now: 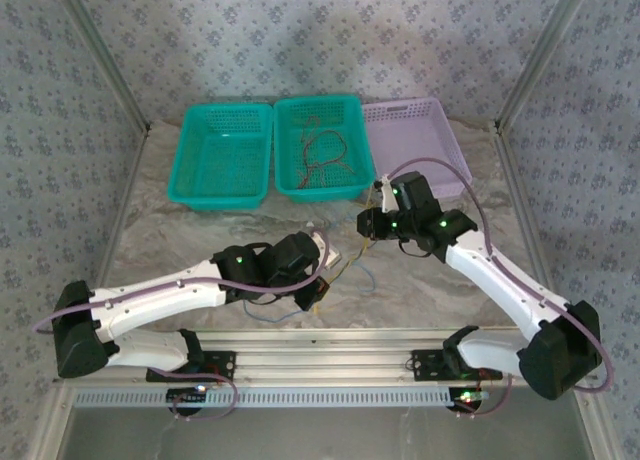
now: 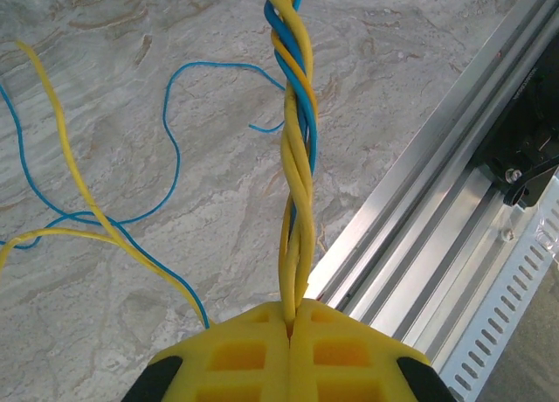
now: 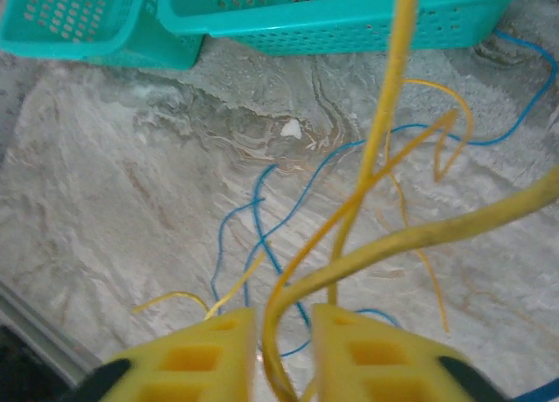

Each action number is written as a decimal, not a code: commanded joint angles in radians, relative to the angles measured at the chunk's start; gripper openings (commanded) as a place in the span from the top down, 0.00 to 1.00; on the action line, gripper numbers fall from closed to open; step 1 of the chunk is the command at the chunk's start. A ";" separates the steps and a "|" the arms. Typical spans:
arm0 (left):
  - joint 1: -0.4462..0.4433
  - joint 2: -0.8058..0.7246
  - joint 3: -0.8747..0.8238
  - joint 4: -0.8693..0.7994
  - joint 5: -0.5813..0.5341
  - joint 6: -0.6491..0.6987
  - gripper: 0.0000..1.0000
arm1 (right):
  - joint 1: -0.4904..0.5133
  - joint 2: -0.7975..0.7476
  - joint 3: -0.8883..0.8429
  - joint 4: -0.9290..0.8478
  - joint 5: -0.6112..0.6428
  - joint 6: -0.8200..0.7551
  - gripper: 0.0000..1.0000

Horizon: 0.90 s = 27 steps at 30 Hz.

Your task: Untangle the cables

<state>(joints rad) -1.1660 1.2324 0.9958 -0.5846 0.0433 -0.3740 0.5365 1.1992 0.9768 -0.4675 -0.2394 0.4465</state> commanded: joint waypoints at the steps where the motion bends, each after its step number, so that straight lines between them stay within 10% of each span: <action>1: -0.011 -0.019 0.034 -0.030 -0.024 0.024 1.00 | 0.001 -0.022 0.035 -0.028 0.023 -0.023 0.90; 27: -0.004 -0.142 -0.078 -0.235 -0.019 0.035 1.00 | -0.492 -0.444 -0.114 0.064 0.034 0.158 1.00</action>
<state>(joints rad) -1.1671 1.1160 0.9100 -0.7082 0.0097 -0.3557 0.0586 0.7807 0.8646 -0.4549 -0.2554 0.5732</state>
